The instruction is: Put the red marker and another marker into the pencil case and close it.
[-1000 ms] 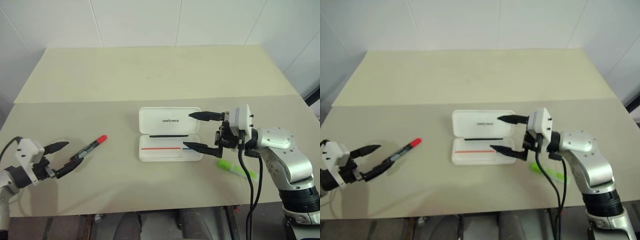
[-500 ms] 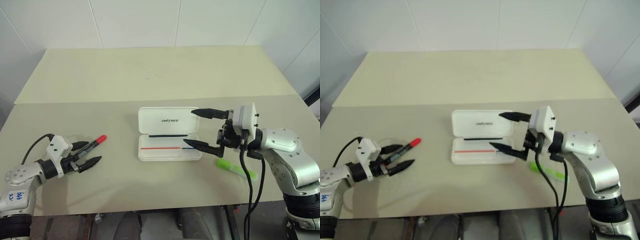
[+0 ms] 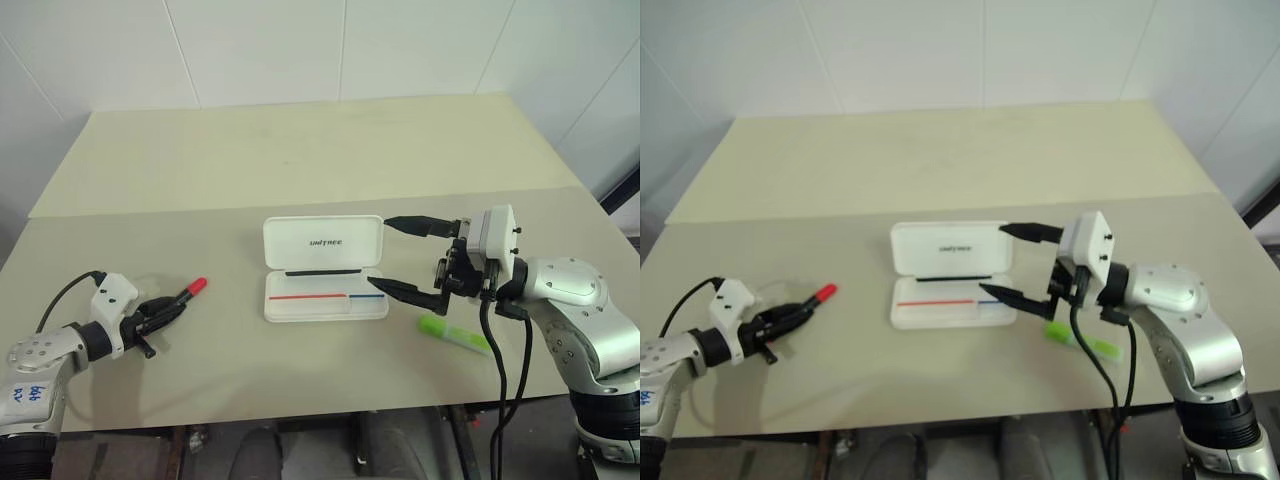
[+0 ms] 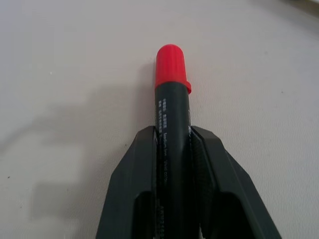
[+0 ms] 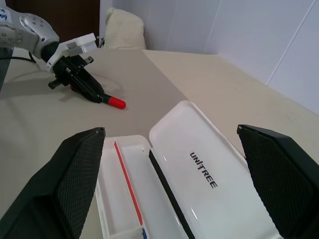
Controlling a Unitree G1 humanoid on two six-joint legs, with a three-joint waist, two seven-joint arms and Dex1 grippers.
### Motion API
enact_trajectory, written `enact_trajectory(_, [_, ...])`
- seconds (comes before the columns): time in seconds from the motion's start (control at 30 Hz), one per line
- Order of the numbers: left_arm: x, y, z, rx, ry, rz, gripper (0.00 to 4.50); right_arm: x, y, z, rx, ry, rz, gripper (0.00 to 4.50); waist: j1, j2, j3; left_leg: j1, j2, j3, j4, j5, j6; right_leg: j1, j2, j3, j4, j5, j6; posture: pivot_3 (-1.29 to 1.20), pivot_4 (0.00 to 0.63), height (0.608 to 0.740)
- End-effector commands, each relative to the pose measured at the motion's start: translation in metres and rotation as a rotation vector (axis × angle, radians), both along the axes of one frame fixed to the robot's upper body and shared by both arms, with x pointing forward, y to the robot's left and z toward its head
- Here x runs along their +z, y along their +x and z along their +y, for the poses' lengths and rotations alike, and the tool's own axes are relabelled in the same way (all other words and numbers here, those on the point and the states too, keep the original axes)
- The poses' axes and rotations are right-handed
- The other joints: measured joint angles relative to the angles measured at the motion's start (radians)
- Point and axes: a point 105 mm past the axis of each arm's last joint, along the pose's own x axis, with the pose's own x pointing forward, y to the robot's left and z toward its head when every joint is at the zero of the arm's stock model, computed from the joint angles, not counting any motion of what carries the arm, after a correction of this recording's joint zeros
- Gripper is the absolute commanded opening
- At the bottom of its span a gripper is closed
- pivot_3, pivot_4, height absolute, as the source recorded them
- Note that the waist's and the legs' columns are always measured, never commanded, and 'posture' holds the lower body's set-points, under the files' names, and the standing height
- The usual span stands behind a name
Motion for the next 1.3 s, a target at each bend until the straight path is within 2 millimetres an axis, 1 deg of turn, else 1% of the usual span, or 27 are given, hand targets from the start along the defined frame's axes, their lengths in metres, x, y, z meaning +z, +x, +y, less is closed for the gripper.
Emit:
enact_trajectory(0.03, [0.0, -0.001, -0.011, -0.029, 0.0, 0.001, 0.63, 0.009, -0.003, 0.0, 0.001, 0.015, -0.043, 4.5, 0.008, 0.0, 0.0, 0.0, 0.0, 0.0, -0.002, 0.002, -0.013, 0.0, 0.0, 0.002, -0.001, 0.004, 0.004, 0.0, 0.15, 0.74])
enact_trajectory(0.1, [0.008, 0.001, -0.017, -0.046, -0.013, -0.049, 0.63, 0.008, -0.003, 0.0, 0.0, 0.015, -0.043, 4.5, 0.019, 0.0, 0.0, -0.006, -0.001, 0.002, 0.002, 0.0, -0.017, -0.001, 0.001, 0.004, -0.007, 0.014, 0.022, 0.0, 0.15, 0.74])
enact_trajectory(0.13, [0.014, 0.002, -0.02, -0.059, -0.029, -0.081, 0.63, 0.008, -0.002, 0.0, -0.001, 0.016, -0.043, 4.5, 0.022, 0.0, 0.0, -0.01, -0.001, 0.003, 0.006, -0.002, -0.017, -0.002, 0.0, 0.004, -0.01, 0.016, 0.024, 0.0, 0.15, 0.74])
enact_trajectory(0.2, [0.026, 0.002, -0.029, -0.105, -0.059, -0.16, 0.63, 0.007, -0.002, 0.0, -0.002, 0.017, -0.043, 4.5, 0.028, -0.001, 0.0, -0.014, -0.003, 0.006, 0.013, -0.007, -0.015, -0.003, -0.001, 0.007, -0.012, 0.017, 0.026, 0.0, 0.15, 0.74])
enact_trajectory(0.23, [0.035, 0.0, -0.038, -0.156, -0.099, -0.197, 0.63, 0.007, -0.002, 0.0, -0.004, 0.018, -0.042, 4.5, 0.029, -0.001, 0.0, -0.014, -0.005, 0.008, 0.014, -0.009, -0.011, -0.003, -0.003, 0.009, -0.014, 0.017, 0.025, 0.0, 0.15, 0.74])
enact_trajectory(0.3, [0.049, -0.006, -0.049, -0.242, -0.143, -0.264, 0.63, 0.005, -0.001, 0.0, -0.008, 0.016, -0.039, 4.5, 0.032, -0.004, -0.002, -0.017, -0.006, 0.01, 0.015, -0.011, -0.009, -0.004, -0.004, 0.011, -0.016, 0.016, 0.024, 0.0, 0.15, 0.74])
enact_trajectory(0.37, [0.057, -0.012, -0.057, -0.314, -0.16, -0.286, 0.63, 0.003, -0.001, -0.001, -0.011, 0.014, -0.035, 4.5, 0.033, -0.007, -0.002, -0.022, -0.006, 0.01, 0.015, -0.011, -0.008, -0.008, -0.004, 0.011, -0.018, 0.017, 0.024, 0.0, 0.15, 0.74])
enact_trajectory(0.5, [0.07, -0.019, -0.07, -0.421, -0.166, -0.293, 0.63, 0.001, -0.002, -0.004, -0.018, 0.009, -0.03, 4.5, 0.037, -0.007, -0.002, -0.022, -0.006, 0.012, 0.015, -0.013, -0.004, -0.009, -0.003, 0.013, -0.019, 0.017, 0.024, 0.0, 0.15, 0.74])
enact_trajectory(0.6, [0.069, -0.024, -0.082, -0.537, -0.117, -0.255, 0.63, 0.001, -0.001, -0.008, -0.031, 0.003, -0.03, 4.5, 0.037, -0.008, -0.002, -0.022, -0.005, 0.013, 0.015, -0.014, -0.004, -0.01, -0.002, 0.015, -0.019, 0.017, 0.024, 0.0, 0.15, 0.74])
enact_trajectory(0.73, [0.065, -0.019, -0.098, -0.667, -0.049, -0.228, 0.63, -0.001, -0.001, -0.016, -0.047, -0.023, -0.033, 4.5, 0.042, -0.008, -0.002, -0.021, -0.006, 0.015, 0.016, -0.014, -0.004, -0.01, -0.001, 0.018, -0.019, 0.014, 0.018, 0.0, 0.15, 0.74])
enact_trajectory(0.87, [0.068, -0.004, -0.118, -0.753, -0.029, -0.24, 0.63, -0.003, -0.002, -0.024, -0.064, -0.053, -0.031, 4.5, 0.043, -0.008, -0.002, -0.022, -0.006, 0.015, 0.019, -0.014, -0.004, -0.01, -0.001, 0.018, -0.02, 0.015, 0.018, 0.0, 0.15, 0.74])
enact_trajectory(0.93, [0.069, 0.008, -0.13, -0.782, -0.011, -0.249, 0.63, -0.006, -0.004, -0.027, -0.072, -0.071, -0.032, 4.5, 0.043, -0.008, -0.002, -0.022, -0.006, 0.016, 0.019, -0.014, -0.004, -0.01, 0.0, 0.02, -0.02, 0.016, 0.02, 0.0, 0.15, 0.74])
enact_trajectory(1.03, [0.069, 0.023, -0.155, -0.855, 0.007, -0.261, 0.63, -0.006, -0.008, -0.03, -0.092, -0.066, -0.033, 4.5, 0.044, -0.009, -0.002, -0.022, -0.006, 0.016, 0.019, -0.014, -0.003, -0.01, 0.001, 0.02, -0.02, 0.019, 0.024, 0.0, 0.15, 0.74])
enact_trajectory(1.1, [0.068, 0.032, -0.168, -0.877, 0.031, -0.268, 0.63, -0.007, -0.011, -0.031, -0.104, -0.064, -0.034, 4.5, 0.044, -0.009, -0.002, -0.022, -0.006, 0.016, 0.019, -0.014, -0.003, -0.01, 0.001, 0.02, -0.02, 0.023, 0.032, 0.0, 0.15, 0.74])
enact_trajectory(1.13, [0.068, 0.035, -0.174, -0.894, 0.024, -0.268, 0.63, -0.007, -0.012, -0.032, -0.11, -0.063, -0.035, 4.5, 0.044, -0.009, -0.001, -0.023, -0.006, 0.016, 0.019, -0.014, -0.002, -0.01, 0.001, 0.02, -0.021, 0.025, 0.035, 0.0, 0.15, 0.74])
enact_trajectory(1.3, [0.07, 0.037, -0.197, -0.959, 0.033, -0.274, 0.63, -0.005, -0.013, -0.035, -0.156, -0.052, -0.052, 4.5, 0.039, -0.009, -0.001, -0.023, -0.006, 0.015, 0.025, -0.019, 0.006, -0.01, 0.004, 0.024, -0.02, 0.025, 0.035, 0.0, 0.15, 0.74])
